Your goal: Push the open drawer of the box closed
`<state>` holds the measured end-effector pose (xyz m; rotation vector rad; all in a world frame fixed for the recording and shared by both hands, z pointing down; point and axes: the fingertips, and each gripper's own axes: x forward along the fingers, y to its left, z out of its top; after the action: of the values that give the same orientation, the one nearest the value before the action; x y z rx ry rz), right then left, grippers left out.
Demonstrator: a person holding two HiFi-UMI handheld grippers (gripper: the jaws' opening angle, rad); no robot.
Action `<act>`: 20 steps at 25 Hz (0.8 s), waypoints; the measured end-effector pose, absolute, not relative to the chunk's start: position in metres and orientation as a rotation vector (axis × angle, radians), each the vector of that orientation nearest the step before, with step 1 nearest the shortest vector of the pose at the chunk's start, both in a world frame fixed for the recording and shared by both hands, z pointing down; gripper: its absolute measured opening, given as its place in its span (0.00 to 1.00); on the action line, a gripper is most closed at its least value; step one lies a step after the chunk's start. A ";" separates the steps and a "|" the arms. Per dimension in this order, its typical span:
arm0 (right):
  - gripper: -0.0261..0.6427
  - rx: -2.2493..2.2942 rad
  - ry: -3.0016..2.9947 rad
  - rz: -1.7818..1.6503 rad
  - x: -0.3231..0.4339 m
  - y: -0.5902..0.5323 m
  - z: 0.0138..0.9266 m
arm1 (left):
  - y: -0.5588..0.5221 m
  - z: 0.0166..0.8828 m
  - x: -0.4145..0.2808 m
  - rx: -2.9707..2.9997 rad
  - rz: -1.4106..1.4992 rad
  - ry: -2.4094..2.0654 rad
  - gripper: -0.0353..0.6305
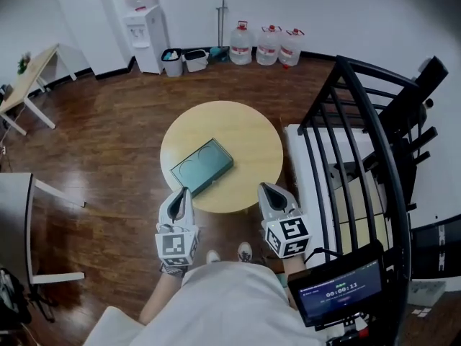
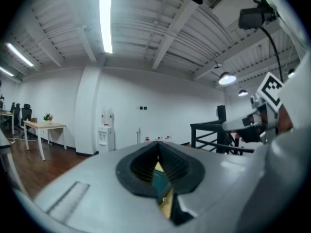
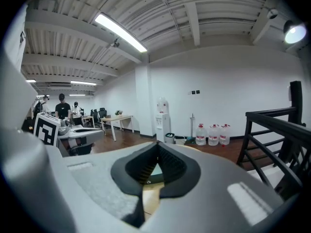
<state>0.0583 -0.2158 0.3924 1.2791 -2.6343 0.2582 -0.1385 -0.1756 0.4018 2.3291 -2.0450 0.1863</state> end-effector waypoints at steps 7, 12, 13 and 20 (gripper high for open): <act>0.04 1.362 -2.574 0.255 0.065 -0.192 0.396 | -0.159 0.402 -0.107 2.585 0.395 -1.912 0.06; 0.04 1.377 -2.570 0.216 0.055 -0.171 0.388 | -0.142 0.414 -0.086 2.726 0.412 -1.696 0.06; 0.04 1.379 -2.566 0.220 0.055 -0.168 0.388 | -0.142 0.416 -0.084 2.728 0.408 -1.677 0.06; 0.04 1.349 -2.580 0.209 0.049 -0.152 0.382 | -0.136 0.412 -0.096 2.694 0.386 -1.709 0.06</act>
<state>0.0487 -0.1523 0.3823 1.3491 -2.5805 0.2089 -0.0960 -0.1358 0.4115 2.6940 -1.7091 0.3858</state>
